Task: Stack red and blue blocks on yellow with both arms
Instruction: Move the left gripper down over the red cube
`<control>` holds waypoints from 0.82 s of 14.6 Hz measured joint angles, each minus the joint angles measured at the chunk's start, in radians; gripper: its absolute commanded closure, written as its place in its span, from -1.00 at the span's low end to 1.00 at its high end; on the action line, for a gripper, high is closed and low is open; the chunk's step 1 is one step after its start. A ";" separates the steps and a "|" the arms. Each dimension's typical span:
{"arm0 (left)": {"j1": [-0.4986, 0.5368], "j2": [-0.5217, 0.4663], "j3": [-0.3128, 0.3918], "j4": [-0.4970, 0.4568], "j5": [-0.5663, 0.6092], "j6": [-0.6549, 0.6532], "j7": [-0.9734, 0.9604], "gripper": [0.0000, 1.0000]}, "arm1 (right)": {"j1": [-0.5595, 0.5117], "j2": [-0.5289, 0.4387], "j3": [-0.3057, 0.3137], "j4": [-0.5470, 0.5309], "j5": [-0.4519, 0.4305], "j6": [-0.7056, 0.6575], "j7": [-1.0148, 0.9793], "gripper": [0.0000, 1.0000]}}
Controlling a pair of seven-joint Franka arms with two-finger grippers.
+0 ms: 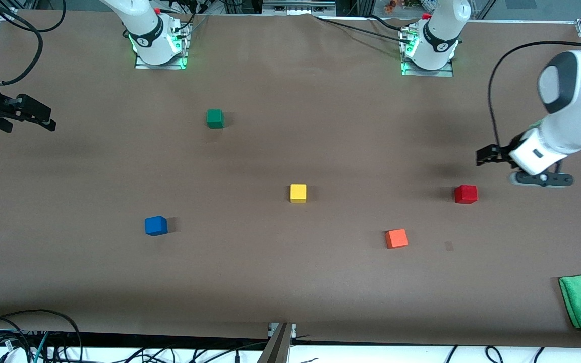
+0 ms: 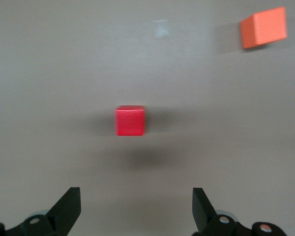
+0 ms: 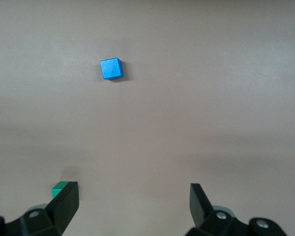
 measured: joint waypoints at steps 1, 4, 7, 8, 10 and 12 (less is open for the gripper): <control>0.007 0.001 0.018 -0.003 0.000 0.008 0.023 -1.00 | 0.000 0.000 0.000 0.000 0.000 0.000 0.000 -1.00; 0.012 0.026 0.033 -0.023 -0.003 0.075 0.037 -1.00 | 0.000 0.000 0.000 0.000 0.000 0.000 0.000 -0.99; 0.006 0.084 0.028 -0.046 -0.019 0.154 0.037 -1.00 | 0.000 0.000 0.000 0.000 0.000 0.000 0.000 -1.00; 0.003 0.101 0.028 -0.048 -0.026 0.165 0.037 -1.00 | 0.000 0.000 0.000 0.000 0.000 0.000 0.000 -1.00; -0.008 0.129 0.027 -0.049 -0.032 0.182 0.037 -1.00 | 0.000 0.000 0.000 0.000 0.000 0.000 0.000 -1.00; -0.019 0.149 0.026 -0.049 -0.033 0.197 0.037 -1.00 | 0.000 0.000 0.000 0.000 0.000 0.000 0.000 -1.00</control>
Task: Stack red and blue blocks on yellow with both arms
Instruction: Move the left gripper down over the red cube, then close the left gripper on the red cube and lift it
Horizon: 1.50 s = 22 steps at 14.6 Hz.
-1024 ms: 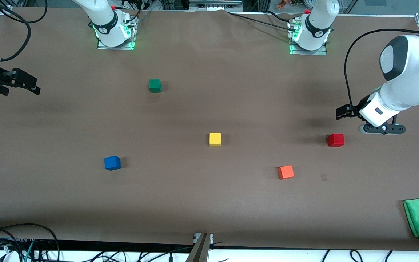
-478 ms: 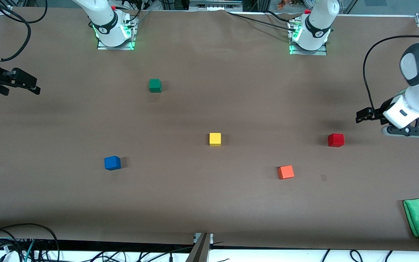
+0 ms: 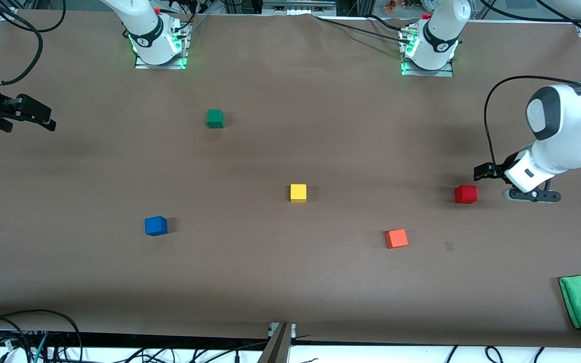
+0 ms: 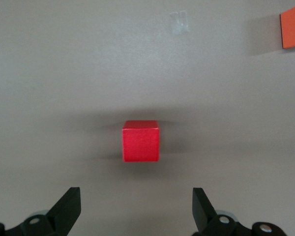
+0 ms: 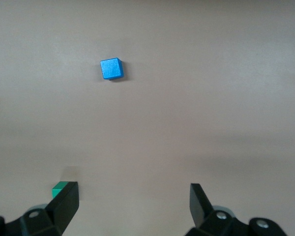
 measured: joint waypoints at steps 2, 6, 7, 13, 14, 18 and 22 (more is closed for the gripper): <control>-0.012 0.008 0.000 0.000 0.000 0.009 0.000 -1.00 | 0.000 0.000 0.000 0.000 0.000 0.000 0.000 -0.99; -0.019 0.040 -0.001 0.000 0.000 0.033 0.000 -1.00 | 0.000 0.000 0.000 0.000 0.000 0.000 0.000 -1.00; -0.019 0.055 0.000 -0.001 0.000 0.041 0.000 -1.00 | 0.000 0.000 0.000 0.000 0.000 0.000 0.000 -0.99; 0.003 0.159 0.007 -0.002 0.000 0.137 0.032 -1.00 | 0.000 0.000 0.000 0.000 0.000 0.000 0.000 -0.99; 0.006 0.169 0.007 -0.002 0.000 0.143 0.037 -1.00 | 0.000 0.000 0.000 0.000 0.000 0.000 0.000 -1.00; 0.006 0.177 0.005 0.000 0.000 0.147 0.039 -1.00 | 0.000 0.000 0.000 0.000 0.000 0.001 0.000 -0.99; 0.005 0.182 0.003 0.001 0.000 0.158 0.039 -1.00 | 0.000 0.000 0.000 0.000 0.000 0.001 0.000 -1.00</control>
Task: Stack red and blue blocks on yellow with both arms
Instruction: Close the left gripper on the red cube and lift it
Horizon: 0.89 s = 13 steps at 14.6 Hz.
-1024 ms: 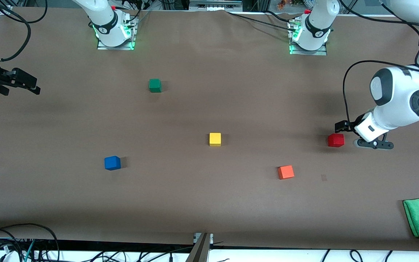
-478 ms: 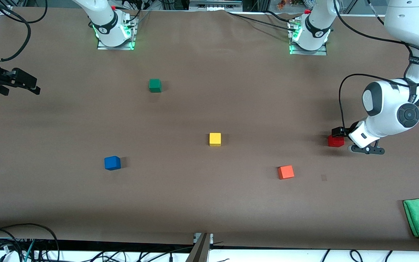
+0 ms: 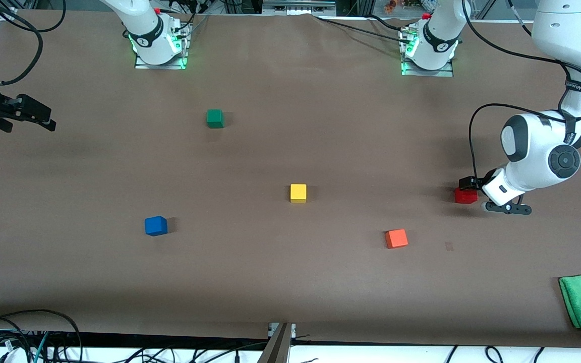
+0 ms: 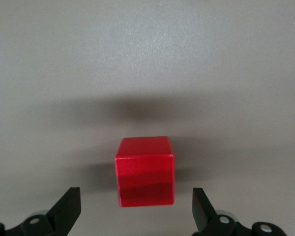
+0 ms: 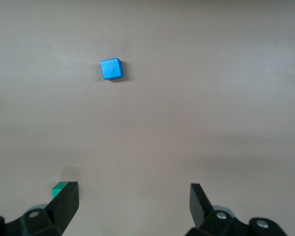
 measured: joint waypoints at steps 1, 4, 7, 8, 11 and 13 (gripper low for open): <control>-0.001 0.006 -0.001 0.000 0.000 0.012 0.000 -1.00 | 0.000 0.000 0.000 0.000 0.000 0.000 0.000 -1.00; -0.006 0.038 -0.004 0.000 -0.013 0.054 0.000 -1.00 | 0.000 0.000 0.000 0.000 0.000 0.000 0.000 -0.99; -0.013 0.054 -0.006 0.003 -0.023 0.064 0.000 -1.00 | 0.000 0.000 0.000 0.000 0.000 0.000 0.000 -0.99; -0.014 0.056 -0.006 0.004 -0.024 0.065 0.000 -1.00 | 0.000 0.000 0.000 0.000 0.000 0.000 0.000 -1.00; -0.014 0.057 -0.006 0.006 -0.024 0.066 0.000 -1.00 | 0.000 0.000 0.000 0.000 0.000 0.000 0.000 -0.99; -0.014 0.057 -0.006 0.006 -0.024 0.066 0.001 -0.01 | 0.000 0.000 0.000 0.000 0.000 0.000 0.000 -0.99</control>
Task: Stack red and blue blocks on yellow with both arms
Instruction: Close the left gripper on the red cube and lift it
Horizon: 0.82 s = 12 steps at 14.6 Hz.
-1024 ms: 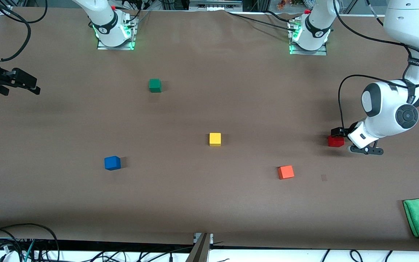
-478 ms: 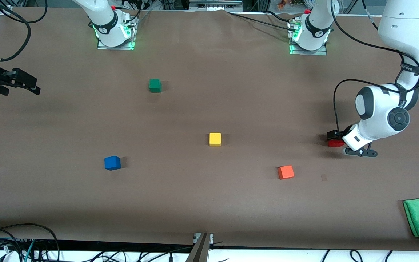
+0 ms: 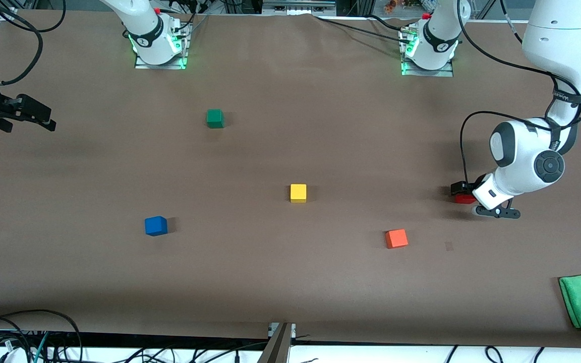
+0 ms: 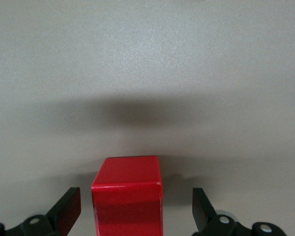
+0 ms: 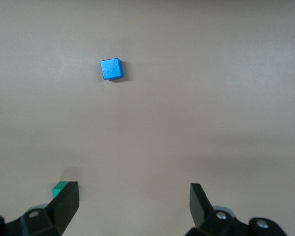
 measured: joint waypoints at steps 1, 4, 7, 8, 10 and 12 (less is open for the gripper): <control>0.000 0.000 0.000 0.000 0.000 0.000 0.013 0.62 | 0.000 0.000 0.000 0.000 0.000 0.000 0.000 -1.00; 0.001 0.000 0.001 0.000 0.000 0.000 0.117 1.00 | 0.000 0.000 0.000 0.000 0.000 0.000 0.000 -1.00; 0.004 0.000 0.003 0.002 0.000 -0.004 0.150 1.00 | 0.000 0.000 0.000 0.000 0.000 0.000 0.000 -0.99; 0.004 0.000 0.003 0.002 0.000 -0.006 0.153 1.00 | 0.000 0.000 0.000 0.000 0.000 0.000 0.000 -0.99; 0.003 0.000 0.003 0.005 0.000 -0.015 0.156 1.00 | 0.000 0.000 0.000 0.000 0.000 0.000 0.000 -0.99; 0.002 -0.007 0.002 0.034 -0.001 -0.082 0.156 1.00 | 0.000 0.000 0.000 0.000 0.000 0.000 0.000 -1.00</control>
